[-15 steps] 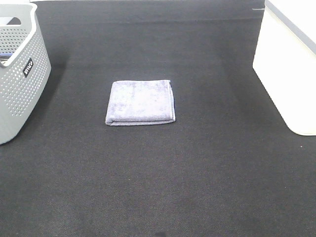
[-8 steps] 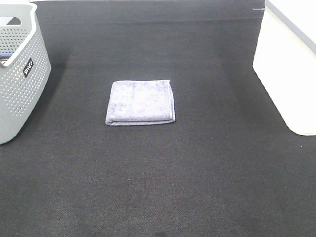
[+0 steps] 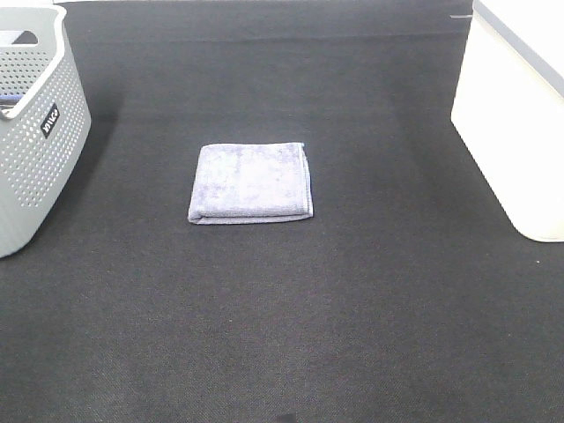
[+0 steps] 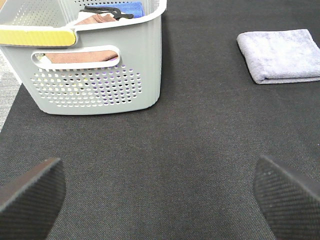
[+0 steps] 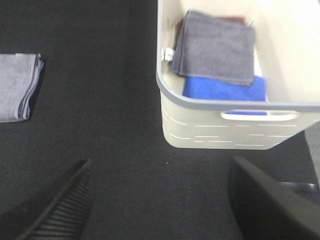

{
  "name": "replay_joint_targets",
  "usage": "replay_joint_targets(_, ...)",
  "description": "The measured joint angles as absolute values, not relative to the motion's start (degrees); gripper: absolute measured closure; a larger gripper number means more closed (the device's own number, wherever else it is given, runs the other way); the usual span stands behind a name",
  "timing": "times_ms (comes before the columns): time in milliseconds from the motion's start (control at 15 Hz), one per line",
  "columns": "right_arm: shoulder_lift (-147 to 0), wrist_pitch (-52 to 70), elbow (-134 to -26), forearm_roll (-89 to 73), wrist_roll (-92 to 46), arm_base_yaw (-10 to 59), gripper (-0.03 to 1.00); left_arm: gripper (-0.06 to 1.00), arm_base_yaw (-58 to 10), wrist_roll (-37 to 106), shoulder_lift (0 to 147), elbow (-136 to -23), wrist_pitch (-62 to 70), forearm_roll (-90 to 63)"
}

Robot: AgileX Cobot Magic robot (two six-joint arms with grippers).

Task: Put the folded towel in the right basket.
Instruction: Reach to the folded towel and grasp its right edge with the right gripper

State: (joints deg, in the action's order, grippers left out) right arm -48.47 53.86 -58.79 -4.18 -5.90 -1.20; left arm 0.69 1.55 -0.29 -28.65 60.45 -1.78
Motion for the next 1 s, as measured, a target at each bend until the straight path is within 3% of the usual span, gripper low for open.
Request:
replay_joint_targets(667, -97.1, 67.0, -101.2, -13.8, -12.1, -1.0, 0.26, -0.03, 0.7, 1.5, -0.3, -28.6, 60.4, -1.8)
replay_joint_targets(1000, -110.1, 69.3, -112.5, -13.2, -13.1, 8.9, 0.26, -0.03, 0.7, 1.5, -0.3, -28.6, 60.4, -1.8)
